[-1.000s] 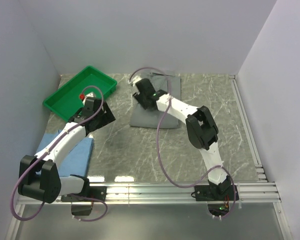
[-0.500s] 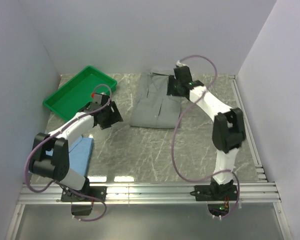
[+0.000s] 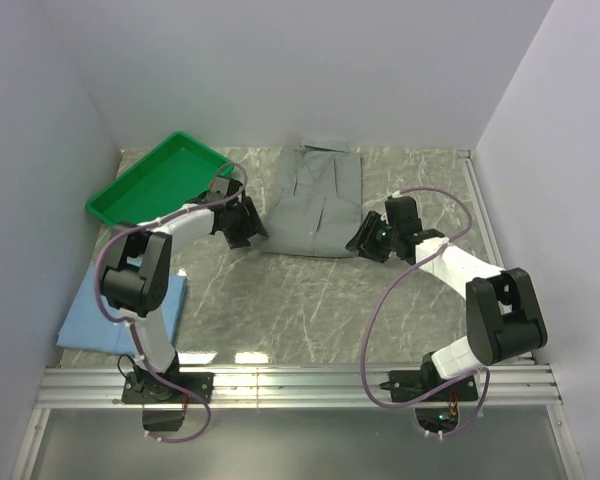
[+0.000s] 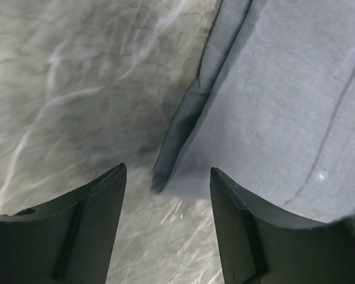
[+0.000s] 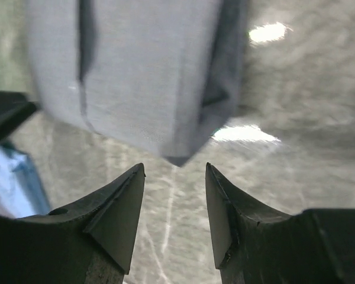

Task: Fold and stack the long sleeve shirts
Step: Fold the shirt

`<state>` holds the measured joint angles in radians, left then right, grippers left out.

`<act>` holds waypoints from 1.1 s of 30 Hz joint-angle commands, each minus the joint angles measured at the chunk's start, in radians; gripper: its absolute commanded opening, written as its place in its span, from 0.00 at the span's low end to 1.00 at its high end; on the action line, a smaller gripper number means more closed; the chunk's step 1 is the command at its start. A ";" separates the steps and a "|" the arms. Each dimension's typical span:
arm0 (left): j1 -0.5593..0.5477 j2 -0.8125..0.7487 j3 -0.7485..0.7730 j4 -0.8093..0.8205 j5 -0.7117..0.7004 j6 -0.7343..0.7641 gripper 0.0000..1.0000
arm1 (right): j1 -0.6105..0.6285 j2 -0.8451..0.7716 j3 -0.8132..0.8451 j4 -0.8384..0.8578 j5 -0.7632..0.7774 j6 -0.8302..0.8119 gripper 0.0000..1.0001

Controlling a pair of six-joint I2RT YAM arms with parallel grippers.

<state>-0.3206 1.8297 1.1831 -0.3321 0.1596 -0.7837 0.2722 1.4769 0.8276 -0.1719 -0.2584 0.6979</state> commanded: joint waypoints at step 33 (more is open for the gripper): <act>-0.072 -0.257 -0.378 0.094 0.014 -0.170 0.46 | -0.010 -0.026 0.040 0.014 -0.002 -0.141 0.37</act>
<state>-0.3950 1.6409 0.8055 -0.1532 0.2497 -0.9554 0.2699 1.5177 0.8043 -0.1268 -0.2871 0.6044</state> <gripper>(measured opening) 0.386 0.340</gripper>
